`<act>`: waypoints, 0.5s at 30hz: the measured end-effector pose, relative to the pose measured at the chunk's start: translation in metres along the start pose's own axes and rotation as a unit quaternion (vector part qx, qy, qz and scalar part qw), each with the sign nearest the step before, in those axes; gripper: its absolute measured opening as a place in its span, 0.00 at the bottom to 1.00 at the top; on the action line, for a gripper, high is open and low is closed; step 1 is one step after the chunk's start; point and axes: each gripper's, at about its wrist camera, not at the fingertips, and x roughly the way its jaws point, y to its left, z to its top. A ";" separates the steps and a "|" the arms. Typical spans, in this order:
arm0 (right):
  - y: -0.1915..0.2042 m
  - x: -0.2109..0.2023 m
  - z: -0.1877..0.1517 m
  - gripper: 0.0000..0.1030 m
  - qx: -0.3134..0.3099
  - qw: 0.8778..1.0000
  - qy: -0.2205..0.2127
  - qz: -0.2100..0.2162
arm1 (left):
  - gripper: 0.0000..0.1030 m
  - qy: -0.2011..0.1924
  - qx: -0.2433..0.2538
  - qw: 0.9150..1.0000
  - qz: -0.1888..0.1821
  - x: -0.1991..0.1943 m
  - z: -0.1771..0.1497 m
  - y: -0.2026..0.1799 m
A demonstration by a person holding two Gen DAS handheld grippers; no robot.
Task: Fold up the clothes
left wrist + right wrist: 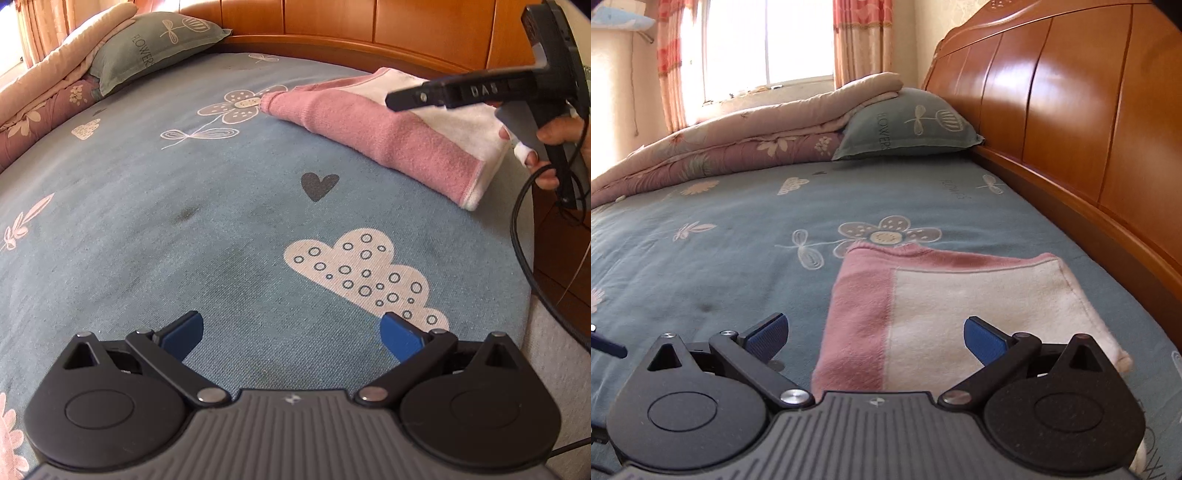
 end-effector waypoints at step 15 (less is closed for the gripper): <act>-0.080 -0.001 -0.008 1.00 0.062 0.987 0.044 -0.139 | 0.98 -0.007 -0.007 1.000 0.007 -0.008 -0.007 -0.001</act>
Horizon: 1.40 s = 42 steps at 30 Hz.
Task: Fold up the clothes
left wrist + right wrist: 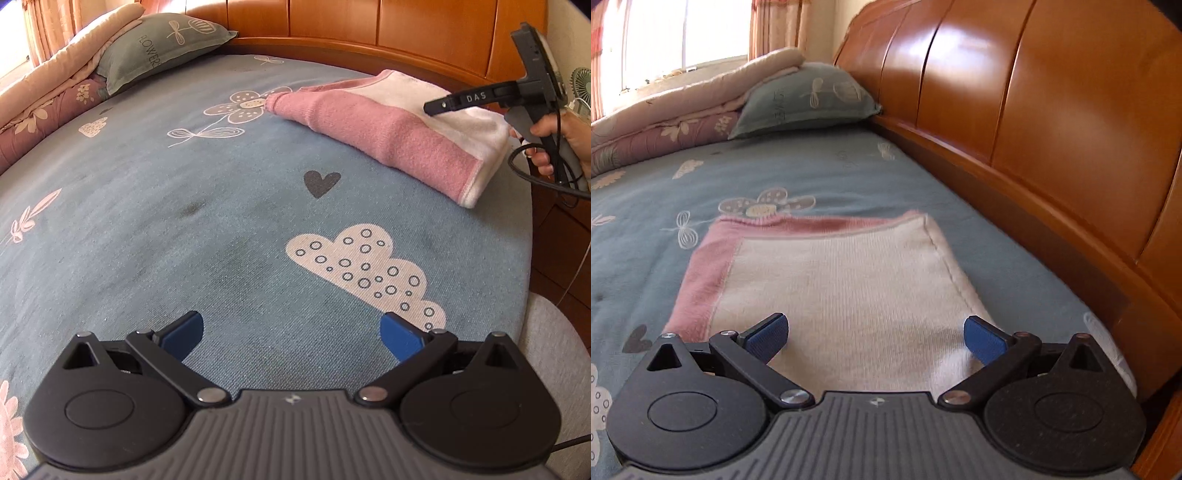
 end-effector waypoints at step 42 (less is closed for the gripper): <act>0.086 -0.168 -0.077 1.00 0.015 0.995 0.052 0.078 | 0.99 -0.087 -0.090 0.992 0.010 -0.073 0.012 -0.064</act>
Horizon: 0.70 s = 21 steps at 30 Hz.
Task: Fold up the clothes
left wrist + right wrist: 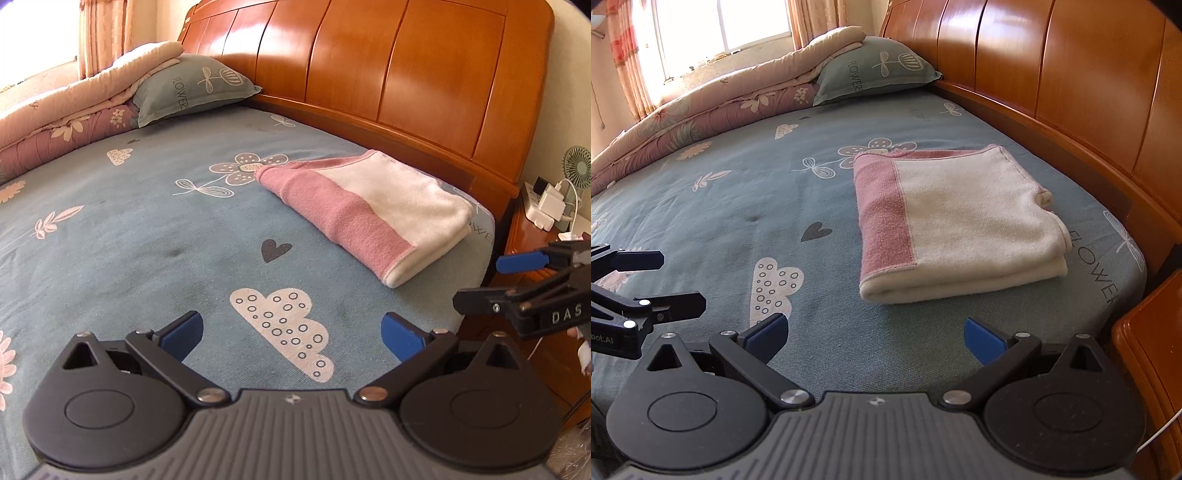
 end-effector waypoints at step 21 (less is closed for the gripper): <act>0.020 -0.064 -0.019 1.00 0.002 0.998 -0.008 -0.063 | 0.99 -0.007 -0.013 1.000 -0.002 -0.042 0.001 -0.041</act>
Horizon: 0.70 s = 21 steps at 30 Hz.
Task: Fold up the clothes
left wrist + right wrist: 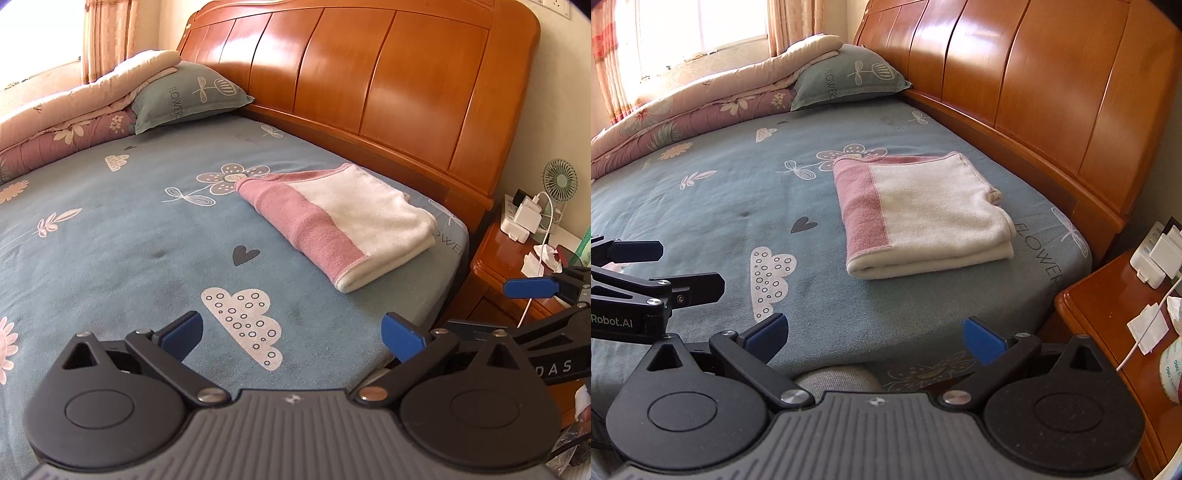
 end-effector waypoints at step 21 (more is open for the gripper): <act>0.003 -0.003 -0.003 1.00 -0.001 1.000 0.008 -0.001 | 0.99 0.014 0.000 0.999 0.037 -0.009 0.001 -0.007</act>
